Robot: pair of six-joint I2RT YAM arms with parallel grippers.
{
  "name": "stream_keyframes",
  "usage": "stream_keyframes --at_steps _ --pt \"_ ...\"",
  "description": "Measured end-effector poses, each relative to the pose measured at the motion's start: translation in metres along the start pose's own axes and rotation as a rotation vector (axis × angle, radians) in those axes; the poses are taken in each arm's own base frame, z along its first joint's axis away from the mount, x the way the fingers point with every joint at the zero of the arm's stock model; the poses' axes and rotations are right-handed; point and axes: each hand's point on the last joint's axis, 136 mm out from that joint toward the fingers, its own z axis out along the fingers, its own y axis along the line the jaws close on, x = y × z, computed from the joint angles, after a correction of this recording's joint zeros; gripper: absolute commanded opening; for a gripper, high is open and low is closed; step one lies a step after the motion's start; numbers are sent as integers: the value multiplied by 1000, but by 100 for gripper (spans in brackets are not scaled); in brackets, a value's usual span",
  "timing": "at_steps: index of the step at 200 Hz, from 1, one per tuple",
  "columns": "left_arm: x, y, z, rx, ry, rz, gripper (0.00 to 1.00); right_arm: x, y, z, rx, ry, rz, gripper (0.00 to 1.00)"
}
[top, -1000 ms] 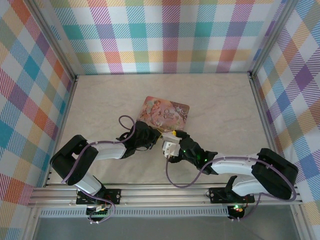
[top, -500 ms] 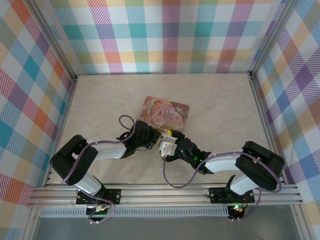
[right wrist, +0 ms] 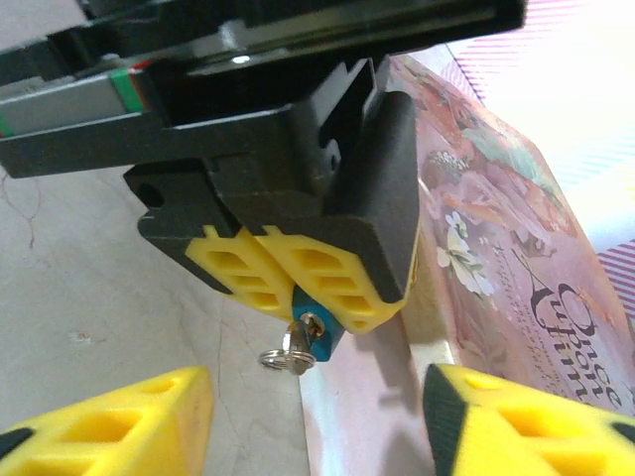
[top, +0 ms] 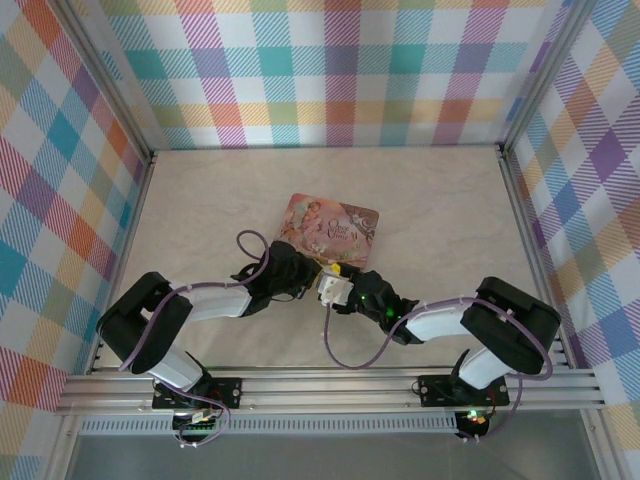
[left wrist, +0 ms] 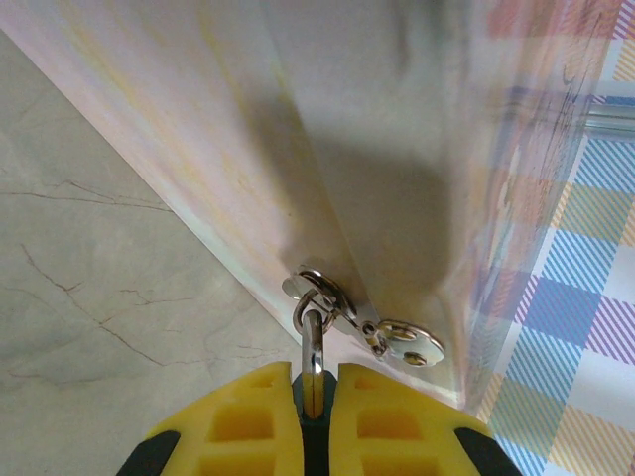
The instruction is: Unlock the padlock with the key
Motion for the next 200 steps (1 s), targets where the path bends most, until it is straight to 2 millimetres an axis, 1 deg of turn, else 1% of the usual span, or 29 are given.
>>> stream_keyframes --at_steps 40,70,111,144,200 --pt "0 1 0 -4 1 -1 0 2 0 4 2 13 14 43" --pt "0 1 0 -4 1 0 0 5 2 6 -1 23 20 38" --pt "2 1 0 -4 3 1 0 2 -2 8 9 21 29 30" --pt "2 0 0 -4 4 -2 0 4 0 8 5 27 40 23" --pt "2 0 0 -3 3 -8 0 7 3 10 -7 38 51 8"
